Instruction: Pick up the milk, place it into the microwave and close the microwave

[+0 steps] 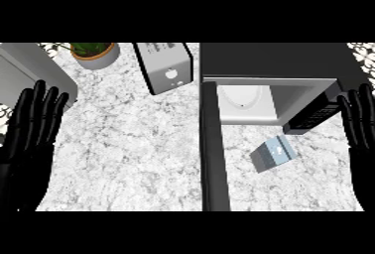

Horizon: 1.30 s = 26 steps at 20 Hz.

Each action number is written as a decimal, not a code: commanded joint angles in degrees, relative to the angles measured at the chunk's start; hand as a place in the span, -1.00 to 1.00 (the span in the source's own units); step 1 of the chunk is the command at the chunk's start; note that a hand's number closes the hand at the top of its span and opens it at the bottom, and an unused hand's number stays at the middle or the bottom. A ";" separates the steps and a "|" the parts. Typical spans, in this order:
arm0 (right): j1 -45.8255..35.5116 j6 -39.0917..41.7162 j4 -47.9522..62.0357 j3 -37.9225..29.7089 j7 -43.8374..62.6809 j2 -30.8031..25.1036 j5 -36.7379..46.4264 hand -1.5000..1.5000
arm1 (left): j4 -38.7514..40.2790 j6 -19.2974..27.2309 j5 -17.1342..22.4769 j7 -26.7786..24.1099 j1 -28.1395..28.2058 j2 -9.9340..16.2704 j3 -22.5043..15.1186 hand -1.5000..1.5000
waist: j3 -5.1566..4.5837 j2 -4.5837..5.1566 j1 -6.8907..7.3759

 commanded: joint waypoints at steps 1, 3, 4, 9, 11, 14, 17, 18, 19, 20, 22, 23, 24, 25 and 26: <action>1.70 -3.28 -3.71 5.66 2.51 3.69 5.67 -1.00 | -6.07 2.57 -2.36 4.18 3.10 -1.86 -1.71 -1.00 | 0.10 0.40 -0.62; -5.04 -7.83 -1.17 9.13 5.63 5.48 12.88 -1.00 | 1.46 -0.86 3.05 0.72 -1.04 1.27 5.07 -1.00 | 0.05 0.52 -0.51; -0.18 -7.35 -3.33 10.70 5.26 6.21 13.27 -1.00 | -1.30 1.97 -3.45 -0.77 3.17 -2.20 -0.91 -1.00 | 0.08 0.44 -0.68; -5.01 -11.71 0.83 19.02 8.77 6.78 3.20 -1.00 | 2.12 1.26 3.54 3.27 3.76 -3.60 1.14 -1.00 | 0.08 0.50 -0.13; 0.28 -14.24 2.40 23.59 2.04 6.80 4.21 -1.00 | -1.80 0.15 3.76 2.70 9.42 -4.08 -0.61 -1.00 | 0.11 0.40 -0.29; 1.93 -16.32 1.13 27.72 2.59 6.82 5.82 -1.00 | -1.72 -0.26 4.40 1.11 10.83 -3.78 1.14 -1.00 | 0.10 0.43 -0.58; 6.18 -18.16 -1.50 31.52 1.44 6.83 8.46 -1.00 | -4.43 -3.85 5.62 -5.06 21.98 -4.37 -0.76 -1.00 | 0.08 0.29 -0.31; 5.75 -17.55 -3.08 30.12 3.18 6.84 8.92 -1.00 | -3.94 -4.43 6.79 -3.17 17.80 -2.70 1.91 -1.00 | 0.09 0.40 -0.61; 7.18 -19.32 -5.15 31.72 4.56 6.64 11.97 -1.00 | -8.36 -2.35 4.16 -0.64 20.81 -4.53 -1.54 -1.00 | 0.10 0.33 -0.58; 4.66 -19.60 -2.31 29.32 4.90 6.84 12.42 -1.00 | -9.53 -0.69 1.94 0.78 19.76 -5.74 -4.75 -1.00 | 0.10 0.39 -0.57; 5.53 -24.39 1.56 32.71 0.70 6.84 13.81 -1.00 | -7.59 -3.72 5.89 -2.82 21.81 -4.08 -0.37 -1.00 | 0.09 0.41 -0.51; 3.60 -26.80 5.73 32.27 -2.46 6.84 13.31 -1.00 | -9.77 -5.04 4.69 -4.98 26.73 -4.13 -2.37 -1.00 | 0.10 0.40 -0.16; 8.10 -26.02 -5.02 33.49 5.95 6.57 19.63 -1.00 | -10.80 -4.07 6.29 -0.89 23.68 -3.18 -0.06 -1.00 | 0.06 0.28 -0.76; 5.52 -24.95 1.46 27.55 1.47 6.41 16.16 -1.00 | -7.88 -4.27 3.81 -4.70 25.32 -4.73 -2.45 -1.00 | 0.09 0.42 -0.50; 3.58 -26.95 -0.35 30.24 6.38 6.84 20.33 -1.00 | -9.78 -2.39 1.40 -6.52 29.20 -5.76 -6.85 -1.00 | 0.07 0.34 -0.32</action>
